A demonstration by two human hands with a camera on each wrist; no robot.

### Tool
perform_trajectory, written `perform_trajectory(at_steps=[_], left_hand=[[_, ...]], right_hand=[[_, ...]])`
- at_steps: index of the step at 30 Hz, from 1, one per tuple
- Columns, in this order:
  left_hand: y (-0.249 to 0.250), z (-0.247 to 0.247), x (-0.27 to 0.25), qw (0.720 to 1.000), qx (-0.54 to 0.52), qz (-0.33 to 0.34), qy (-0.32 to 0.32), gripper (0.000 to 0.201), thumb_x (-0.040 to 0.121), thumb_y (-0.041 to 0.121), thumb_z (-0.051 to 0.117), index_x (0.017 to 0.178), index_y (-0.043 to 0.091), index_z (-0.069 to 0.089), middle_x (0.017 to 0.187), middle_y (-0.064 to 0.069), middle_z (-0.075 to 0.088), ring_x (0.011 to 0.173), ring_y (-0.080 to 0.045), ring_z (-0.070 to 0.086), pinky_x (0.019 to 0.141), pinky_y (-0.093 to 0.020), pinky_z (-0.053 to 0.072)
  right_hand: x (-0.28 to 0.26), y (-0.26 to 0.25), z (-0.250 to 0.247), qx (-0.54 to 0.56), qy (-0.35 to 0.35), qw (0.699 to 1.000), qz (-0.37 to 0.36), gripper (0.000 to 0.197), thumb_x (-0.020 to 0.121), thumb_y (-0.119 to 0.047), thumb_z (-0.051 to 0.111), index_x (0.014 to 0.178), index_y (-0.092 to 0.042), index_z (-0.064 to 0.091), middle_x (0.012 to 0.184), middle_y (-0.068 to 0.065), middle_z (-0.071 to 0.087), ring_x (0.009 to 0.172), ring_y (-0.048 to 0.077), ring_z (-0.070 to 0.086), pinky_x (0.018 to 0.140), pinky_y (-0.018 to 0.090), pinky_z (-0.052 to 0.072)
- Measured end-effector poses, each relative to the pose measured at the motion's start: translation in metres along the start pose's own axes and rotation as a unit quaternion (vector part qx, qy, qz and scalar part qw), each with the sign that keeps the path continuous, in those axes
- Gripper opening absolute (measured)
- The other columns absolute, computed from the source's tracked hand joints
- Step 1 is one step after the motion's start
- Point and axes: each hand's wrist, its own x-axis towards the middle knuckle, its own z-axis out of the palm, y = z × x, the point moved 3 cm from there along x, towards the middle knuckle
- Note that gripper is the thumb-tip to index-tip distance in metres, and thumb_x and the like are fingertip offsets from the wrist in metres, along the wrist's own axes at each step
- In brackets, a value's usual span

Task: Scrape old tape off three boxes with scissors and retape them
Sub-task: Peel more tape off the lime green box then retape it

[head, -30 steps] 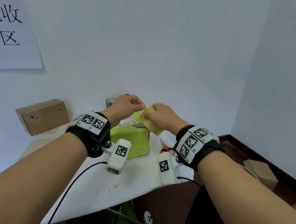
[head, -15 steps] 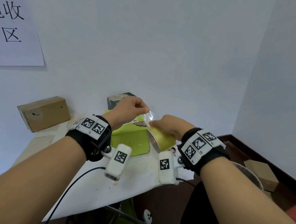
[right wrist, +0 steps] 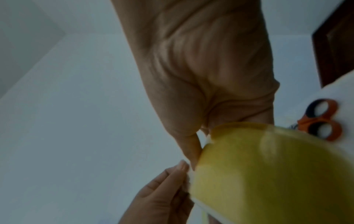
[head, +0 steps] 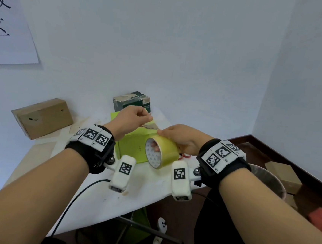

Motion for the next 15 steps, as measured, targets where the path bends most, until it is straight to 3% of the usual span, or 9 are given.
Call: perform_trajectory(at_steps=[3,6,9,10,13,15], left_hand=[[0.001,0.001,0.002,1.000,0.018,0.019,0.012,0.014,0.088,0.020,0.068,0.083,0.008,0.065,0.074,0.000,0.058,0.066,-0.010,0.049,0.064,-0.021,0.042],[0.002,0.002,0.002,0.998,0.045,0.035,0.015,0.015,0.088,0.022,0.068,0.086,0.007,0.067,0.072,0.004,0.058,0.065,-0.007,0.049,0.062,-0.018,0.040],[0.000,-0.001,0.003,0.997,0.050,0.042,0.032,0.015,0.088,0.023,0.068,0.086,0.009,0.067,0.072,0.007,0.058,0.064,-0.006,0.050,0.060,-0.016,0.040],[-0.001,-0.003,0.003,0.997,0.047,0.040,0.036,0.015,0.088,0.024,0.068,0.085,0.009,0.067,0.073,0.007,0.059,0.065,-0.006,0.050,0.060,-0.016,0.041],[-0.007,-0.003,0.004,0.998,0.060,0.029,0.019,0.013,0.088,0.025,0.067,0.081,0.014,0.066,0.074,0.005,0.059,0.067,-0.008,0.051,0.063,-0.018,0.043],[-0.011,-0.004,0.006,0.998,0.059,0.012,0.003,0.014,0.089,0.024,0.067,0.079,0.016,0.063,0.074,0.004,0.058,0.069,-0.010,0.050,0.066,-0.023,0.042]], right_hand=[[-0.002,-0.002,0.003,-0.002,-0.027,0.999,0.017,0.022,0.096,-0.024,0.056,0.101,-0.003,0.055,0.092,0.013,0.065,0.073,0.020,0.063,0.063,0.031,0.055],[0.005,-0.005,0.000,-0.038,-0.009,0.999,0.035,0.023,0.093,-0.028,0.060,0.093,-0.007,0.052,0.086,0.009,0.060,0.073,0.019,0.058,0.069,0.031,0.051],[0.012,-0.005,-0.002,-0.091,0.000,0.995,0.045,0.037,0.088,-0.038,0.064,0.094,-0.004,0.053,0.100,0.017,0.063,0.091,0.031,0.062,0.091,0.045,0.051],[0.015,-0.003,-0.002,-0.114,0.000,0.992,0.050,0.042,0.087,-0.042,0.065,0.093,-0.003,0.052,0.102,0.019,0.063,0.094,0.033,0.062,0.094,0.048,0.049],[0.018,0.008,0.004,-0.113,0.000,0.992,0.057,0.041,0.088,-0.044,0.062,0.087,-0.005,0.051,0.095,0.015,0.059,0.088,0.028,0.057,0.085,0.043,0.050],[0.019,0.012,0.006,-0.096,0.002,0.994,0.051,0.040,0.090,-0.043,0.061,0.095,-0.004,0.052,0.091,0.012,0.059,0.080,0.025,0.057,0.070,0.034,0.049]])
